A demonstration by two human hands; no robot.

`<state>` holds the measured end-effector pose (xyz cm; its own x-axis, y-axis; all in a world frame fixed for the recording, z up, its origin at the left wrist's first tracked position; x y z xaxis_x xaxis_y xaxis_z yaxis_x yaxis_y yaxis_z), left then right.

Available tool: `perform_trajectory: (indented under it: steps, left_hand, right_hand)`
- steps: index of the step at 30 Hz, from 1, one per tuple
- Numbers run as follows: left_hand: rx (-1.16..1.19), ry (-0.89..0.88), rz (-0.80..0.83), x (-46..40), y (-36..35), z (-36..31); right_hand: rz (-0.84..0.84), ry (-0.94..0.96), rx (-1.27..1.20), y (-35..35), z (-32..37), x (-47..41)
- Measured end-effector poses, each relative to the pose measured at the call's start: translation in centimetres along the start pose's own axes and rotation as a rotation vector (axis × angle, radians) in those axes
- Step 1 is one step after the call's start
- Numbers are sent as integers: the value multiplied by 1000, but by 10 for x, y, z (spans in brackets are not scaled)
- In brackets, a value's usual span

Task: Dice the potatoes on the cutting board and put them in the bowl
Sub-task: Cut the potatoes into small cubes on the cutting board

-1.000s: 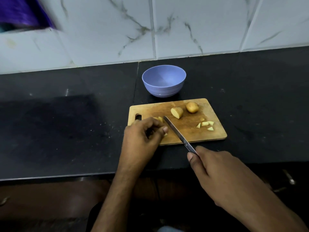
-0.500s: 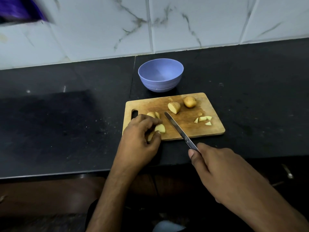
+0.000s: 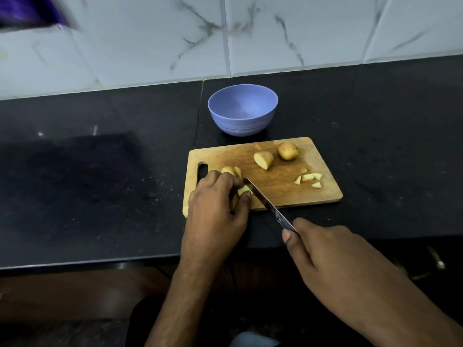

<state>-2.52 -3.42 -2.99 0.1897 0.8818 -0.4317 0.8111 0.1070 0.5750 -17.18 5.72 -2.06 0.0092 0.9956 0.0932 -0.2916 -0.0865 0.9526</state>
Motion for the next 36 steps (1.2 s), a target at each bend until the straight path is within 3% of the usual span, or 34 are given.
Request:
perform_trajectory:
  steps: [9,21,30,36]
  left_hand:
    - [52,10,-12,-1,3,4]
    - [57,77,-40,1,6,5]
    - [49,73,37,7,12,4]
    - [52,104,32,7,13,6]
  right_hand:
    - [6,16,123,10,8,-9]
    - [296,4,226,8,4,7]
    - [54,-32,115,14,7,10]
    - [20,15,118,15,17,2]
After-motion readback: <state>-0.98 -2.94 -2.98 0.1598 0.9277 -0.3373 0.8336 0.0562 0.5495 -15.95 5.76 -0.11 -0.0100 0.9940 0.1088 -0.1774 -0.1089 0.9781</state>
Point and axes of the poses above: each hand's wrist, its own x-axis away from the middle knuckle, its own y-axis out of the back of the hand, z = x × y, the point moved 8 cm from there along -x, towards the middle knuckle, and after that the axes turned 7 degrees about x, right-handed, at the moved point
